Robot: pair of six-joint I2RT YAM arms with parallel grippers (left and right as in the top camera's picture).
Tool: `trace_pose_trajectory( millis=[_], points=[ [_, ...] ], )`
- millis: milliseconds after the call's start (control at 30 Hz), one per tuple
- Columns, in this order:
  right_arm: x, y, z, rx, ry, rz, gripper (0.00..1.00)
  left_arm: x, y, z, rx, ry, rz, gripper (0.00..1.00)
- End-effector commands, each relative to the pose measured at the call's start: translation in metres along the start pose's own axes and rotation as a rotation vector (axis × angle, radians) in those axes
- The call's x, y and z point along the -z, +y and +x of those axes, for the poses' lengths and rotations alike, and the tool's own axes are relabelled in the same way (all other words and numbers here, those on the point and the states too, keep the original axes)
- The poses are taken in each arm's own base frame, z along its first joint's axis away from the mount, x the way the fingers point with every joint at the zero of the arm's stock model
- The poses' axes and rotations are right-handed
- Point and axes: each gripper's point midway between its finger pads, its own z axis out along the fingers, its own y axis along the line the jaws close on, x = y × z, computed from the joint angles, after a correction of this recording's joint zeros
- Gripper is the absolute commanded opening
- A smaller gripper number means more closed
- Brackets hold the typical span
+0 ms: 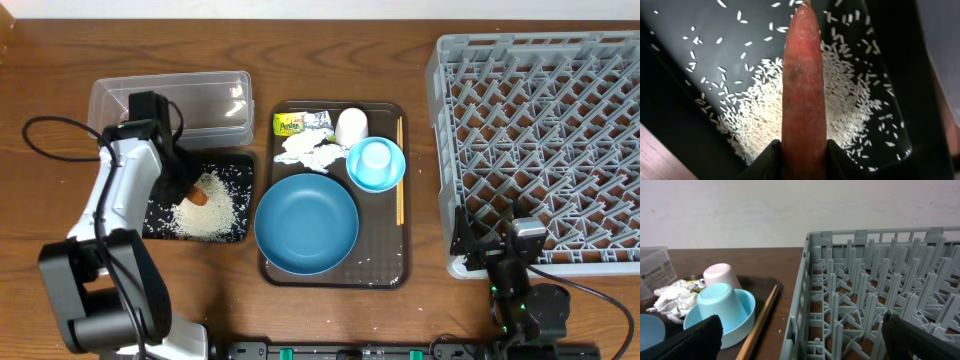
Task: Sort waste into correct bins and load items into the dishwasher rack
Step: 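Move the carrot with the left gripper and drop it on the black tray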
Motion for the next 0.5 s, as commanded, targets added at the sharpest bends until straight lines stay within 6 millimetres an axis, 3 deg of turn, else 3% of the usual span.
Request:
trace_pose_trajectory(
  millis=[0,200,333,467],
  points=[
    [0.000,-0.005,0.000,-0.013,-0.003,0.020,0.99,0.001,0.000,-0.004,-0.016,-0.009,-0.003,0.30],
    [0.000,-0.005,0.000,-0.013,-0.003,0.020,0.99,0.002,0.004,-0.001,-0.028,0.004,-0.018,0.40],
    [0.000,-0.005,0.000,-0.013,-0.003,0.020,0.99,0.004,0.007,0.002,-0.029,0.013,-0.027,0.41],
    [0.000,-0.005,0.000,-0.013,-0.003,0.020,0.99,0.020,-0.001,0.009,-0.090,0.028,0.050,0.41]
  ],
)
